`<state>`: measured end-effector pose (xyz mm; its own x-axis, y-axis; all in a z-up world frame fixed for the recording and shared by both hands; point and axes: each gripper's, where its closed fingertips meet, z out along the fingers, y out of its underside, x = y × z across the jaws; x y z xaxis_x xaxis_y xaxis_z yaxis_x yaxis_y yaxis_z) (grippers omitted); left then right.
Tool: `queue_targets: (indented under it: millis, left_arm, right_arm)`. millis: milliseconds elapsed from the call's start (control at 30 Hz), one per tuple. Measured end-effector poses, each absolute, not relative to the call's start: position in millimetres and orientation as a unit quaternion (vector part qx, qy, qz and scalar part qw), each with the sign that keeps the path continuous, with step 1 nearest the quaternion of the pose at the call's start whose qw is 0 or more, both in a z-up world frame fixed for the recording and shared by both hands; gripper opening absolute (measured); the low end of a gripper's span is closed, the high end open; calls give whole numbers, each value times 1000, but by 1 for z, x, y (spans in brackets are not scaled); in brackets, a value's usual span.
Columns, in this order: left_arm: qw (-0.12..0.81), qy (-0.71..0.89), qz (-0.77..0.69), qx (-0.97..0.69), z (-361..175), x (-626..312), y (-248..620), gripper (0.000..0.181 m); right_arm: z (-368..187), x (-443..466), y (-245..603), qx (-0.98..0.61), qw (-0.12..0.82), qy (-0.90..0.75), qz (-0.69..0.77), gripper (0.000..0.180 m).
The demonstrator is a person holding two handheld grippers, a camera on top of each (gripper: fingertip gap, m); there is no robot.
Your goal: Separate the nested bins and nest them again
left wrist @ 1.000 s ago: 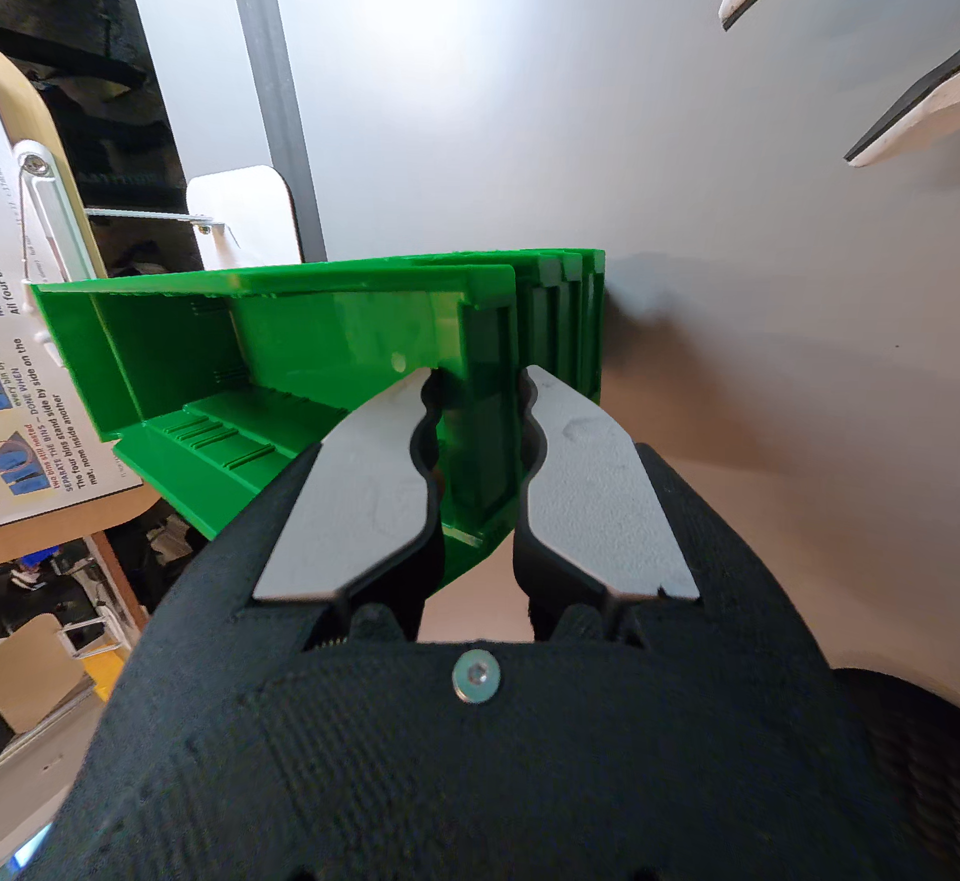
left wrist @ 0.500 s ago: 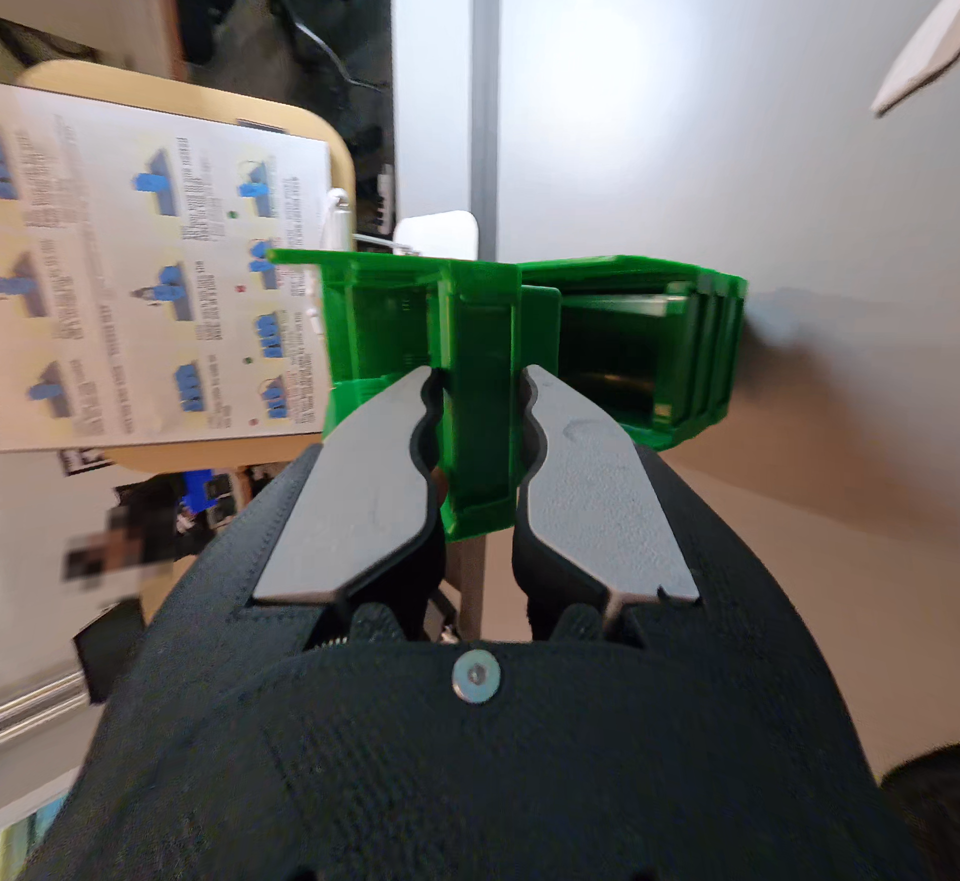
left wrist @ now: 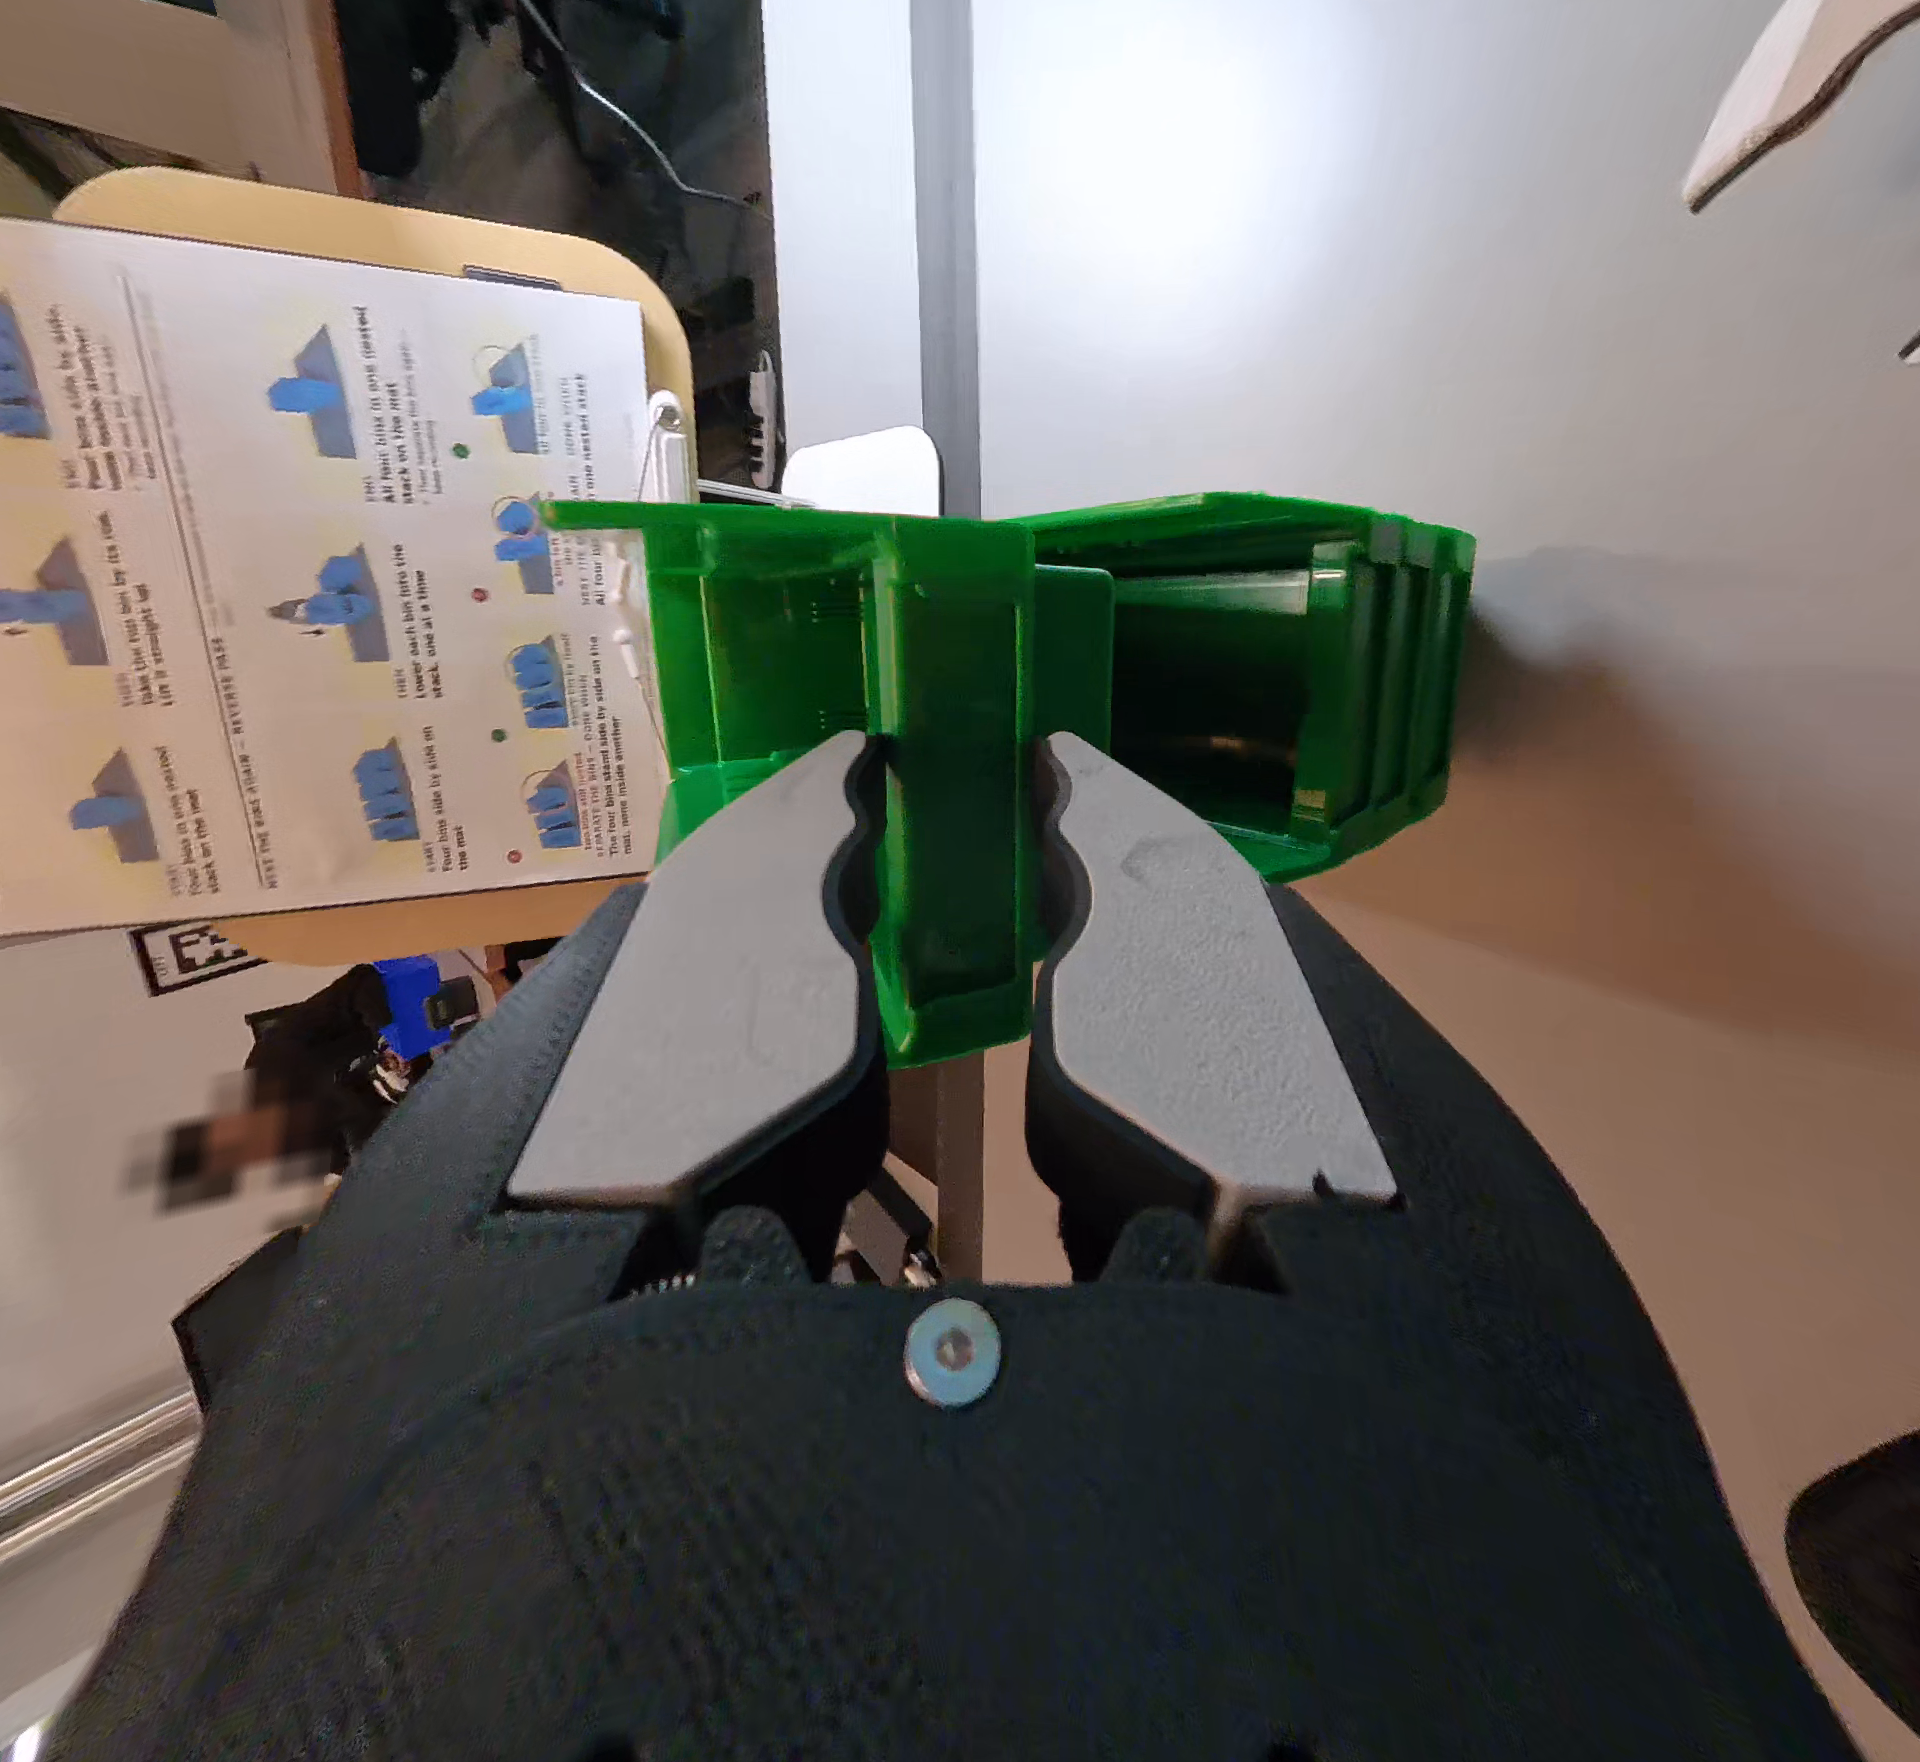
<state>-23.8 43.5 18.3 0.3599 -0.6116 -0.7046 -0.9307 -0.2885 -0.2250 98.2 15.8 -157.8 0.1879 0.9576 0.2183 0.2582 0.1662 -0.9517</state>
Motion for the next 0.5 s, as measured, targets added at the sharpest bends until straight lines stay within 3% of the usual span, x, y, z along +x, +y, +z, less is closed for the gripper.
queue_targets:
  millis: [500]
  left_arm:
    - [207,545,208,-786,-73,-13,37,30]
  right_arm:
    - [-148,103,13,-548,540,-540,342,48]
